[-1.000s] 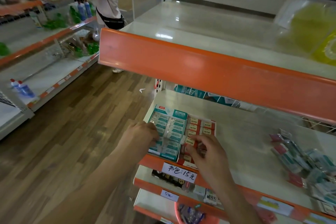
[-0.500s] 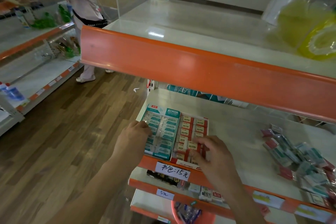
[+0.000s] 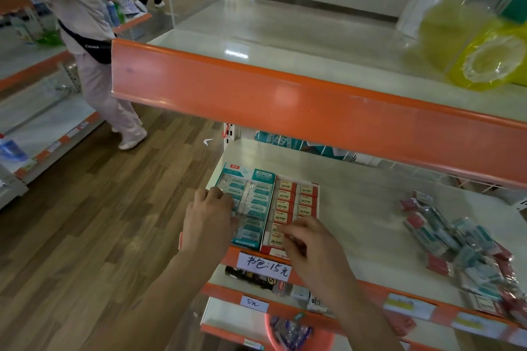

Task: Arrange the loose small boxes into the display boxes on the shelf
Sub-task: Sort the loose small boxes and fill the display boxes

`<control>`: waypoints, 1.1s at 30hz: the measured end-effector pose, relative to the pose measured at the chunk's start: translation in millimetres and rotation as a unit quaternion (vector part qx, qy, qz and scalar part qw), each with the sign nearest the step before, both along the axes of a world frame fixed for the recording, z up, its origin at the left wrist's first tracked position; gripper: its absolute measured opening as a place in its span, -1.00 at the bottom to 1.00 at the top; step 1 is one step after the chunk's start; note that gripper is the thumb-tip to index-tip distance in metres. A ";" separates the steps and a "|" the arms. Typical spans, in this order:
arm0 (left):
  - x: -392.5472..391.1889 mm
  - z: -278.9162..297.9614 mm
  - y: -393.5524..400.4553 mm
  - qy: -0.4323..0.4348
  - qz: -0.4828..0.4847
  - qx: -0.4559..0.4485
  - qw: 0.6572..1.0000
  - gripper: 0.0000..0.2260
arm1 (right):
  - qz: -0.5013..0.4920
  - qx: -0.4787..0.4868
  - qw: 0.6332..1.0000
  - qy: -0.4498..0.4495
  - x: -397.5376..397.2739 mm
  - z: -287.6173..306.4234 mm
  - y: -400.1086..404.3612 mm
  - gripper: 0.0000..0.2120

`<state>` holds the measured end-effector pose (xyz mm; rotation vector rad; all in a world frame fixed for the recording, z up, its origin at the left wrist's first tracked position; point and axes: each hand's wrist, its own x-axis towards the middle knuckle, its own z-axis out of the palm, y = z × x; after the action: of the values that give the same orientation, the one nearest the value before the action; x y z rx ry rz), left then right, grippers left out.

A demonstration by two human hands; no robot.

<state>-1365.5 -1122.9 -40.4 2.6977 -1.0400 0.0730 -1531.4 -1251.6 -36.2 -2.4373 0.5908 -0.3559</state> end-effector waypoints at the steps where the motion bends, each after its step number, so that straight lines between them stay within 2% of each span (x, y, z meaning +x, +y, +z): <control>1: -0.5 0.3 -0.5 -0.001 0.002 0.001 1.000 -0.75 | -0.001 0.001 1.000 -0.002 -0.2 0.3 0.1 -0.80; 6: -4.7 2.0 -4.1 -0.011 0.004 -0.011 1.000 -0.73 | 0.031 -0.021 0.999 0.037 1.0 -2.1 5.4 -0.79; 12: -25.7 7.3 -21.5 0.004 -0.041 -0.052 0.998 -0.78 | 0.045 -0.017 0.999 0.025 -2.8 -2.9 2.8 -0.75; 16: -42.9 9.2 -38.3 0.013 -0.090 -0.080 0.993 -0.79 | -0.052 -0.017 0.997 -0.058 -16.6 -4.7 -8.4 -0.78; 19: -57.3 9.9 -52.4 0.017 -0.123 -0.090 0.988 -0.80 | -0.130 -0.026 0.987 -0.088 -31.9 -9.5 -28.4 -0.78; 24: -78.4 8.0 -77.4 0.021 -0.167 -0.075 0.983 -0.78 | -0.205 -0.009 0.975 -0.087 -60.6 -18.0 -53.5 -0.76; 33: -123.4 -4.6 -124.2 0.043 -0.258 -0.055 0.964 -0.74 | -0.324 0.024 0.946 -0.008 -126.0 -23.5 -85.4 -0.77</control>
<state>-1488.9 -1247.1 -45.0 2.2287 -1.6158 -0.0790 -1657.4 -1337.1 -59.7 -2.1303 1.3741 -0.6115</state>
